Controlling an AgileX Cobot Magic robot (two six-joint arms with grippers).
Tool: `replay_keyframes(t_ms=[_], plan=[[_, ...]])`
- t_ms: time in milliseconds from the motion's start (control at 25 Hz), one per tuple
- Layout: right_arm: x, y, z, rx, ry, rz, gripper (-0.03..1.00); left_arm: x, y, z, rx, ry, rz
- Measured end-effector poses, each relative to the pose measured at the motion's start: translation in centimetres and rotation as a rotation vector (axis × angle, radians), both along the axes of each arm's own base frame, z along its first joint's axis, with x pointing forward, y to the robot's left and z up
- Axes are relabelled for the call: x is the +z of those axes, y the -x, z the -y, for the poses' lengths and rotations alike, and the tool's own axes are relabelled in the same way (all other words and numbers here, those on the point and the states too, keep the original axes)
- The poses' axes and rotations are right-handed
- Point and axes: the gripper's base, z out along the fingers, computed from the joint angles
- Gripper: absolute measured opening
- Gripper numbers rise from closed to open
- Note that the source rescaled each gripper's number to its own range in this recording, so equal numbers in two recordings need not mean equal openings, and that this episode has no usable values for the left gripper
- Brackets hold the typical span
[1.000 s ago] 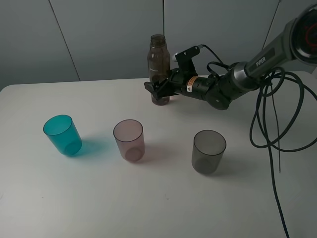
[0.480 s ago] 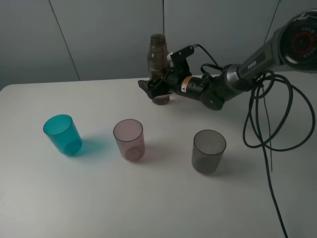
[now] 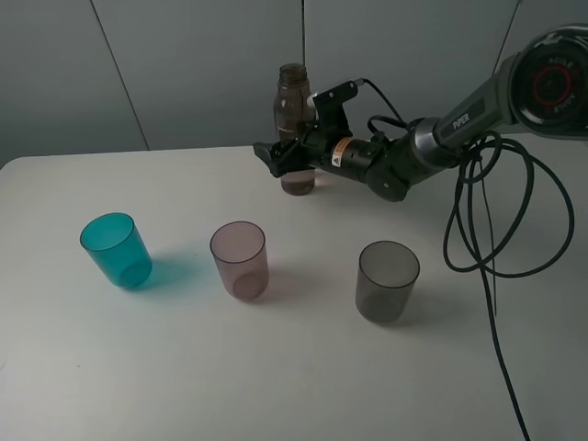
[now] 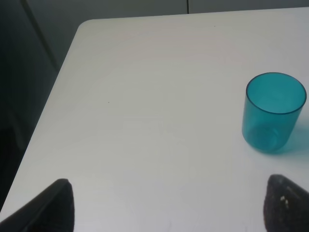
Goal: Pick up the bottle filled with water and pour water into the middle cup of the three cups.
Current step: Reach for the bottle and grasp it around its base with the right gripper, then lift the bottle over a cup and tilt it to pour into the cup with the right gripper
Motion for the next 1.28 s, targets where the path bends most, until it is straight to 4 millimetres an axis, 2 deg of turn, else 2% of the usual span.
replay_keyframes(t_ms=[360, 400, 440, 480, 520, 560, 1000, 1120, 1280], plan=[[0.0, -0.1, 0.0, -0.003, 0.000, 0.000, 1.00, 0.0, 0.0, 0.0, 0.000, 0.000, 0.000], [0.0, -0.1, 0.0, -0.003, 0.000, -0.001, 0.97, 0.0, 0.0, 0.0, 0.000, 0.000, 0.000], [-0.1, -0.1, 0.0, -0.004, 0.000, -0.003, 0.86, 0.0, 0.0, 0.0, 0.000, 0.000, 0.000], [-0.2, -0.1, 0.0, -0.004, 0.001, -0.004, 0.56, 0.0, 0.0, 0.0, 0.000, 0.000, 0.000], [-0.2, -0.1, 0.0, -0.007, 0.002, -0.003, 0.12, 0.0, 0.0, 0.0, 0.000, 0.000, 0.000], [-0.2, -0.1, 0.0, -0.011, -0.003, -0.006, 0.02, 0.0, 0.0, 0.0, 0.000, 0.000, 0.000], [-0.3, -0.1, 0.0, -0.012, -0.004, -0.008, 0.00, 0.0, 0.0, 0.0, 0.000, 0.000, 0.000], [0.4, 0.0, -0.1, 0.023, 0.044, 0.010, 0.00, 0.0, 0.0, 0.0, 0.000, 0.000, 0.000], [2.7, 0.1, -0.4, 0.075, 0.075, 0.073, 0.00, 0.0, 0.0, 0.0, 0.000, 0.000, 0.000]])
